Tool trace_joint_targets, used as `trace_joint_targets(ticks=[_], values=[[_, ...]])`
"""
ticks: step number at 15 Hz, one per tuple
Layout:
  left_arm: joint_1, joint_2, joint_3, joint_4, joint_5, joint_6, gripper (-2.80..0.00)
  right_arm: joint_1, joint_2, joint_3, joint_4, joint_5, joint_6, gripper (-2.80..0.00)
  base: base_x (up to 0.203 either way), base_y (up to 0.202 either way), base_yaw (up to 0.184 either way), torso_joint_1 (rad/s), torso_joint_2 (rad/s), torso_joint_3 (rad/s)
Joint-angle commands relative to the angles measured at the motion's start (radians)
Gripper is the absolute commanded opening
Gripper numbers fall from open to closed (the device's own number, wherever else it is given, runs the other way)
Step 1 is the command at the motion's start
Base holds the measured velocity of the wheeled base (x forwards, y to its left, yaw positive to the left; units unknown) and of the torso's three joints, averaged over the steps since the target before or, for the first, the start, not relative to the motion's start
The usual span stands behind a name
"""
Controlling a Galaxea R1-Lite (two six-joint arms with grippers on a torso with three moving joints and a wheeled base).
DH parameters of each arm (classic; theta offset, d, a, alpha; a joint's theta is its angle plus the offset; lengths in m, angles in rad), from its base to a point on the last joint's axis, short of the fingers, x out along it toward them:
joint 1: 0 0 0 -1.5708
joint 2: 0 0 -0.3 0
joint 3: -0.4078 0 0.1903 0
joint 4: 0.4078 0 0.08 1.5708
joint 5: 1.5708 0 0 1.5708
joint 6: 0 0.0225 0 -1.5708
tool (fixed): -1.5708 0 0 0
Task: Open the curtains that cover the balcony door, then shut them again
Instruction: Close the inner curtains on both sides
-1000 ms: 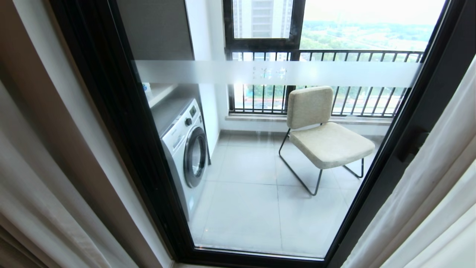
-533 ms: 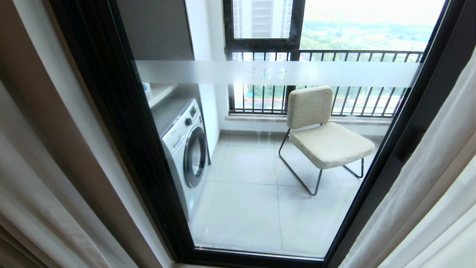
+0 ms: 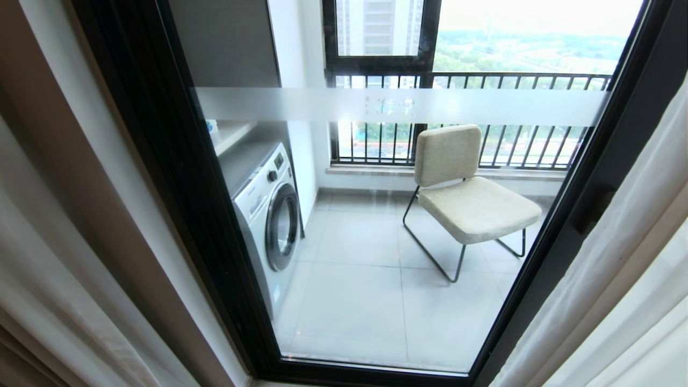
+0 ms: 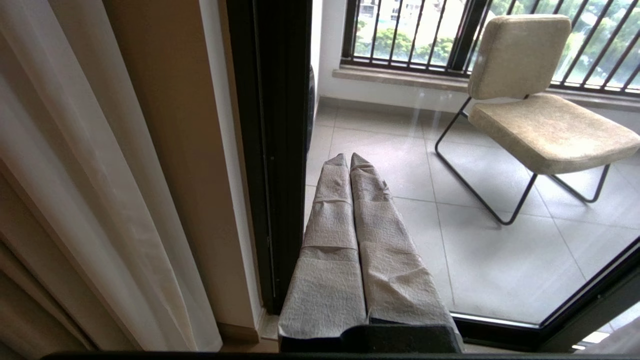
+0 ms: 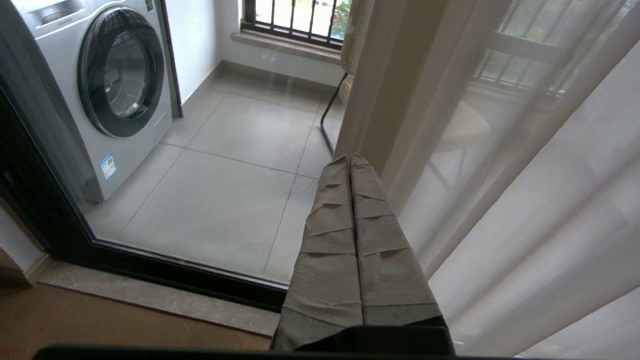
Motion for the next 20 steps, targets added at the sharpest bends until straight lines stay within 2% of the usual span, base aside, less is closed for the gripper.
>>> trace_joint_targets(ticks=[1, 4, 20], values=[[0.000, 0.000, 0.000, 0.000, 0.000, -0.001, -2.80, -0.001, -0.063, 0.002, 0.038, 0.017, 0.021, -2.80, 0.000, 0.000, 0.000, 0.000, 0.00, 0.000], [0.000, 0.000, 0.000, 0.000, 0.000, -0.001, -2.80, -0.001, -0.063, 0.002, 0.039, 0.012, 0.076, -2.80, 0.000, 0.000, 0.000, 0.000, 0.00, 0.000], [0.000, 0.000, 0.000, -0.002, 0.002, -0.003, -2.80, -0.001, -0.063, 0.002, 0.040, 0.012, 0.081, -2.80, 0.000, 0.000, 0.000, 0.000, 0.00, 0.000]])
